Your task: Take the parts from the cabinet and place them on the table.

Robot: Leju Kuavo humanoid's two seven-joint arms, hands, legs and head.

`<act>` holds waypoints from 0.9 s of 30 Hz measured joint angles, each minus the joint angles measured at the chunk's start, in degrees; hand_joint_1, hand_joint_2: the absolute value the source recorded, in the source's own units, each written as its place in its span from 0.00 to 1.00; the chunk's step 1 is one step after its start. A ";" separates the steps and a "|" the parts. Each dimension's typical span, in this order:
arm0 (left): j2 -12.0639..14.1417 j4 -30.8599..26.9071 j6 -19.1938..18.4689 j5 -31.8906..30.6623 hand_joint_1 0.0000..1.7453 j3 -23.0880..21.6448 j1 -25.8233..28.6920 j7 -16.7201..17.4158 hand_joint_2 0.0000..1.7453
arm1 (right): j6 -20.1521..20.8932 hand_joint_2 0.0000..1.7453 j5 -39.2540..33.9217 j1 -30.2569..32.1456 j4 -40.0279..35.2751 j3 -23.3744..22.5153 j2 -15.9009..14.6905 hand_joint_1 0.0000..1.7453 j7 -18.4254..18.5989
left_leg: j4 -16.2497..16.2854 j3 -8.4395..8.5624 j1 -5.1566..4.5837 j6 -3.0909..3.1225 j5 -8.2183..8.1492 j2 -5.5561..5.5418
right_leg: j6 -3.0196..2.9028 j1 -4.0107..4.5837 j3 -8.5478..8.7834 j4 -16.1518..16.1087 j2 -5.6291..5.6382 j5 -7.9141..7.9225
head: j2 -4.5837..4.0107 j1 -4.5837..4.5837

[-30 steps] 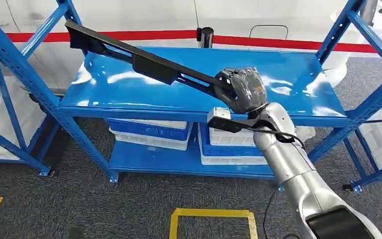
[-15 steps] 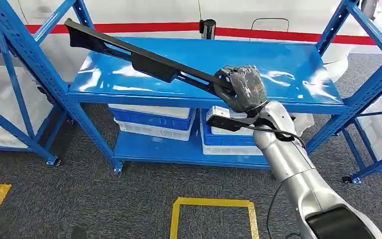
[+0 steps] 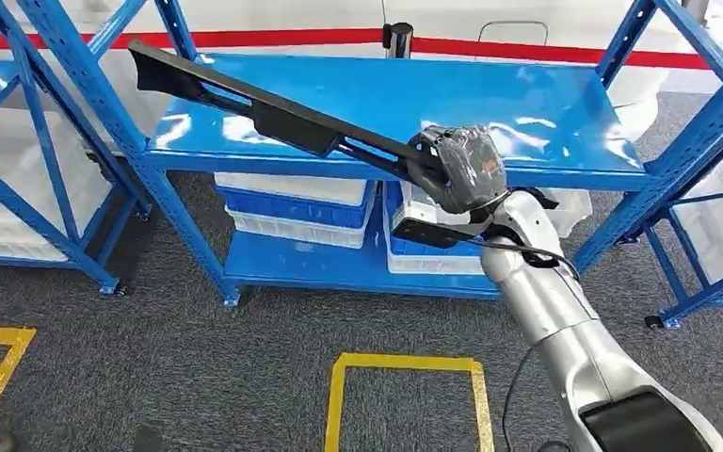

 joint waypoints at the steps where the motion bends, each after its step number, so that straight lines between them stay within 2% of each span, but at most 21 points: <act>1: 0.00 0.00 0.07 0.00 0.00 0.02 0.05 0.09 1.00 | -0.02 1.00 0.04 0.09 0.00 -0.02 0.02 1.00 0.00 | -0.12 -0.10 0.05 -0.26 0.43 -0.03 | -0.33 0.01 -0.45 0.19 -0.03 0.20 | 0.00 -0.07; 2: 0.00 0.00 0.13 0.00 0.00 0.04 0.12 0.18 1.00 | -0.04 1.00 0.07 0.17 0.02 0.00 0.13 1.00 0.00 | -0.13 -0.55 0.12 -0.69 0.63 -0.13 | -1.21 -0.69 -0.63 0.02 -0.20 0.79 | 0.00 0.00; 3: 0.00 0.02 0.13 0.00 0.00 0.04 0.16 0.22 1.00 | -0.09 1.00 0.07 0.12 0.02 0.00 0.22 1.00 0.00 | 0.98 -1.18 0.44 -0.94 -1.36 -0.04 | -1.72 -0.87 -1.08 0.01 -0.32 1.43 | 0.00 -0.02; 4: 0.00 0.02 0.15 0.00 0.00 0.04 0.15 0.22 1.00 | -0.11 1.00 0.04 0.14 0.02 -0.02 0.33 1.00 -0.04 | 3.10 -1.85 0.48 -1.17 -4.01 0.06 | -2.14 -0.82 -1.55 0.01 -0.32 1.86 | 0.00 -0.11; 5: 0.02 0.02 0.20 0.00 0.00 0.07 0.14 0.22 1.00 | -0.11 1.00 0.04 0.14 0.02 -0.02 0.35 1.00 -0.11 | 7.32 -3.06 0.48 -1.39 -7.67 0.02 | -2.69 -0.69 -2.16 0.02 -0.39 2.41 | 0.00 -0.05; 6: 0.07 0.02 0.28 0.00 0.00 0.15 0.15 0.22 1.00 | -0.11 1.00 0.04 0.14 0.09 0.00 0.39 1.00 -0.22 | 11.92 -4.29 0.48 -1.61 -10.59 0.00 | -2.79 -0.56 -2.85 0.05 -0.46 2.93 | 0.00 -0.07; 7: 0.11 0.02 0.28 0.02 0.00 0.28 0.16 0.22 1.00 | -0.11 1.00 0.02 0.14 0.24 0.00 0.50 1.00 -0.30 | 15.07 -4.97 0.52 -1.77 -11.85 0.01 | -2.86 -0.48 -3.49 0.11 -0.48 3.40 | 0.00 -0.05; 9: 0.09 0.02 0.31 0.02 0.00 0.52 0.17 0.20 1.00 | -0.13 1.00 0.02 0.21 0.63 0.00 0.68 1.00 -0.65 | 15.67 -3.46 0.53 -1.77 -10.26 0.02 | -2.71 -0.34 -4.94 0.15 -0.46 4.47 | 0.00 -0.07; 11: 0.11 0.02 0.39 0.00 0.00 0.61 0.15 0.20 1.00 | -0.24 1.00 0.02 0.22 0.81 -0.04 0.66 1.00 -0.96 | 8.87 1.96 0.50 -1.27 -7.04 0.02 | -2.31 -0.32 -6.01 0.21 -0.40 5.39 | 0.00 -0.09; 12: 0.15 0.02 0.44 0.00 0.00 0.77 0.12 0.15 1.00 | -0.37 1.00 -0.02 0.21 0.81 -0.13 0.68 1.00 -1.01 | 3.52 5.96 0.49 -0.86 -7.05 0.01 | -1.95 -0.32 -6.24 0.32 -0.38 5.75 | 0.00 -0.07; 13: 0.17 0.00 0.46 0.00 0.00 0.85 0.06 0.15 1.00 | -0.55 1.00 -0.09 0.18 0.79 -0.20 0.66 1.00 -1.05 | 0.79 7.80 0.22 -0.62 -8.40 -0.03 | -1.64 -0.01 -6.63 0.30 -0.39 6.00 | 0.00 -0.11; 16: 0.24 0.00 0.46 0.00 0.00 0.96 0.12 0.04 1.00 | -0.96 1.00 -0.37 0.05 0.85 -0.68 0.66 1.00 -1.16 | 0.61 6.89 -0.49 0.57 -7.57 -0.16 | -0.39 -0.20 -6.76 0.03 -0.70 7.27 | 0.00 -0.26; 18: 0.13 0.02 0.46 -0.02 0.00 0.98 0.09 0.04 1.00 | -0.94 1.00 -0.44 0.04 0.90 -1.14 0.35 1.00 -1.18 | -0.44 6.48 0.16 1.78 -5.96 0.16 | 0.33 0.17 -7.62 0.41 -0.63 7.18 | 0.00 -0.26; 19: 0.09 0.02 0.44 -0.02 0.00 0.98 0.05 0.04 1.00 | -0.96 1.00 -0.50 0.00 0.92 -1.20 0.24 1.00 -1.18 | -0.59 5.87 -0.11 2.07 -5.37 0.13 | -0.01 0.15 -8.66 2.21 -0.46 4.93 | 0.00 -0.14; 21: 0.13 0.02 0.44 -0.07 0.00 1.01 0.07 0.04 1.00 | -0.96 1.00 -0.57 -0.10 0.98 -1.31 0.04 1.00 -1.20 | -0.56 4.31 -0.19 2.64 -4.17 0.28 | -0.83 0.01 -11.62 10.94 -0.43 -0.90 | 0.00 0.28; 22: 0.13 0.02 0.42 -0.11 0.00 1.01 0.05 0.04 1.00 | -0.96 1.00 -0.59 -0.07 1.07 -1.40 -0.06 1.00 -1.20 | -0.51 3.43 -0.27 2.71 -3.58 0.30 | -0.76 -0.10 -12.91 15.48 -0.41 -2.90 | 0.00 0.24; 23: 0.13 0.02 0.37 -0.15 0.00 1.01 0.05 0.04 1.00 | -0.96 1.00 -0.61 -0.02 1.16 -1.46 -0.13 1.00 -1.20 | -0.49 2.71 -0.27 2.69 -3.03 0.30 | -0.34 -0.10 -13.29 18.06 -0.40 -3.43 | 0.00 0.35; 24: 0.09 0.02 0.35 -0.20 0.00 1.01 0.06 0.04 1.00 | -0.96 1.00 -0.66 0.05 1.25 -1.49 -0.22 1.00 -1.20 | -0.45 1.89 -0.28 2.60 -2.40 0.30 | 0.22 -0.16 -12.36 18.12 -0.40 -2.67 | 0.00 0.24; 25: 0.05 0.02 0.31 -0.20 0.00 1.01 0.06 0.04 1.00 | -0.96 1.00 -0.70 0.04 1.36 -1.51 -0.31 1.00 -1.20 | -0.42 1.17 -0.28 2.50 -1.88 0.29 | 0.84 -0.21 -10.05 15.72 -0.40 -1.19 | 0.00 0.37; 26: 0.00 0.02 0.28 -0.28 0.00 1.01 0.05 0.07 1.00 | -0.96 1.00 -0.70 0.04 1.40 -1.53 -0.33 1.00 -1.20 | -0.38 0.56 -0.28 2.31 -1.36 0.24 | 1.23 -0.23 -6.73 11.19 -0.41 0.31 | 0.00 0.35; 27: -0.07 0.02 0.28 -0.31 0.00 1.01 0.05 0.11 1.00 | -1.01 1.00 -0.72 0.02 1.40 -1.55 -0.33 1.00 -1.20 | -0.30 0.17 -0.28 2.07 -0.90 0.21 | 1.12 -0.27 -2.77 5.47 -0.41 0.99 | 0.00 0.35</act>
